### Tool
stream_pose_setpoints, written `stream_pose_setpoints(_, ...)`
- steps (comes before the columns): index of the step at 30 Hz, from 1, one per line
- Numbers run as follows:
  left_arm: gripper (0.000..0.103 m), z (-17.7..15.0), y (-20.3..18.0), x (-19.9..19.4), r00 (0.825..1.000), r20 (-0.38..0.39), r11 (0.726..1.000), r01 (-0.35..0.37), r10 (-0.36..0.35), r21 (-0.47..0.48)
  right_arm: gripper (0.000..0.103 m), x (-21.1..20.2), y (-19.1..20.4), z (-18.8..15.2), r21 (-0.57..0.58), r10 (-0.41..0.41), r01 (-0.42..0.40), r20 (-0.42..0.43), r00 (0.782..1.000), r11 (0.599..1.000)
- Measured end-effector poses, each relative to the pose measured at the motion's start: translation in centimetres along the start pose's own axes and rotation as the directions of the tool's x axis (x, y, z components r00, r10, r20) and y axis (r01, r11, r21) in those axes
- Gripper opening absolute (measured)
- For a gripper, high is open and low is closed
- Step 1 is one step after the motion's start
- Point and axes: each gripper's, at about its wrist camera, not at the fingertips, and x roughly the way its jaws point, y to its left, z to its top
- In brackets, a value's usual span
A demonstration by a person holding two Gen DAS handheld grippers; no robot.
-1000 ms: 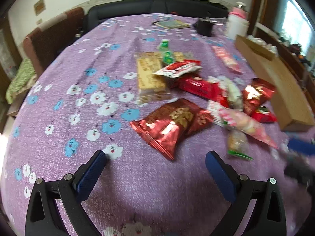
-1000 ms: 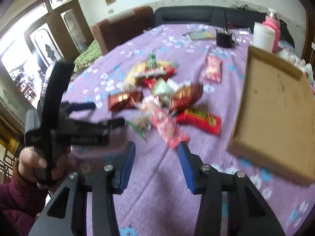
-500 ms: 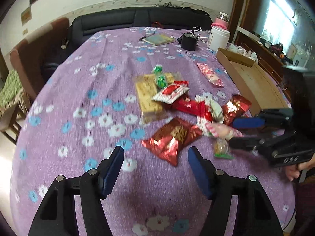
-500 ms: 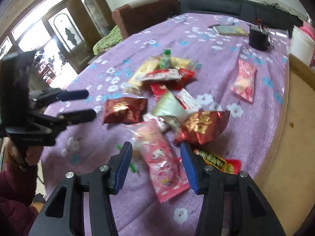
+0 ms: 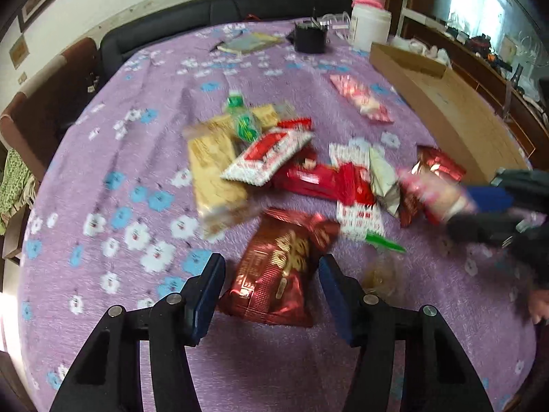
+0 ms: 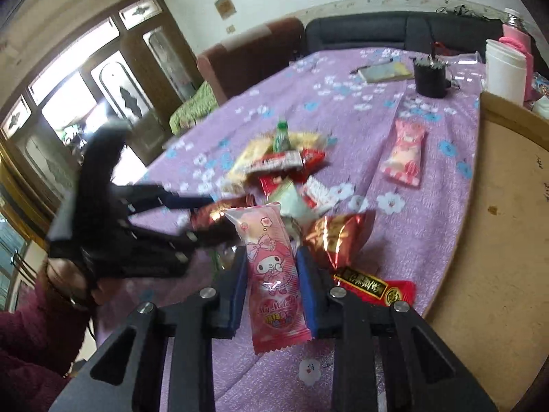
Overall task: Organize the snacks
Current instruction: 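Grasp the pink Hello Kitty candy bar with the right tool, then place the pink candy in the tray with the right tool while the left tool places a red bag there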
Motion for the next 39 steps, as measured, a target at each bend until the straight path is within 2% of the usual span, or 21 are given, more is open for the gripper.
stream_pose_setpoints(1, 0.061, 0.1, 0.0, 0.1, 1.000, 0.006, 1.000, -0.006, 0.006, -0.006, 0.027, -0.3, 0.1, 0.1, 0.006, 0.006, -0.006, 0.012, 1.000, 1.000)
stream_pose_setpoints(4, 0.047, 0.2, -0.4, 0.1, 1.000, 0.014, 1.000, -0.017, 0.017, -0.012, 0.027, -1.3, -0.2, 0.4, 0.030, 0.007, -0.009, 0.050, 0.999, 1.000)
stream_pose_setpoints(8, 0.045, 0.2, -1.3, 0.0, 0.996, 0.043, 0.997, -0.074, 0.075, -0.014, 0.027, -2.1, -1.0, 0.6, 0.070, 0.009, -0.014, 0.075, 0.997, 0.997)
stream_pose_setpoints(16, 0.044, -0.8, -1.3, -1.8, 0.991, 0.089, 0.994, -0.096, 0.101, -0.057, 0.027, -3.7, -3.5, 1.2, 0.172, -0.044, 0.020, 0.136, 0.990, 0.985)
stream_pose_setpoints(23, 0.044, -0.5, -2.9, -4.6, 0.980, 0.159, 0.993, -0.115, 0.120, -0.035, 0.027, -5.9, -7.1, 1.2, 0.299, -0.144, 0.085, 0.181, 0.973, 0.950)
stream_pose_setpoints(32, 0.043, 0.2, -6.2, -7.8, 0.969, 0.219, 0.993, -0.118, 0.113, 0.011, 0.027, -7.2, -10.9, 0.6, 0.389, -0.339, 0.266, 0.132, 0.931, 0.882)
stream_pose_setpoints(39, 0.043, 1.8, -9.1, -9.2, 0.969, 0.240, 0.996, -0.076, 0.066, 0.036, 0.027, -9.3, -13.1, -0.1, 0.465, -0.357, 0.250, 0.158, 0.921, 0.849)
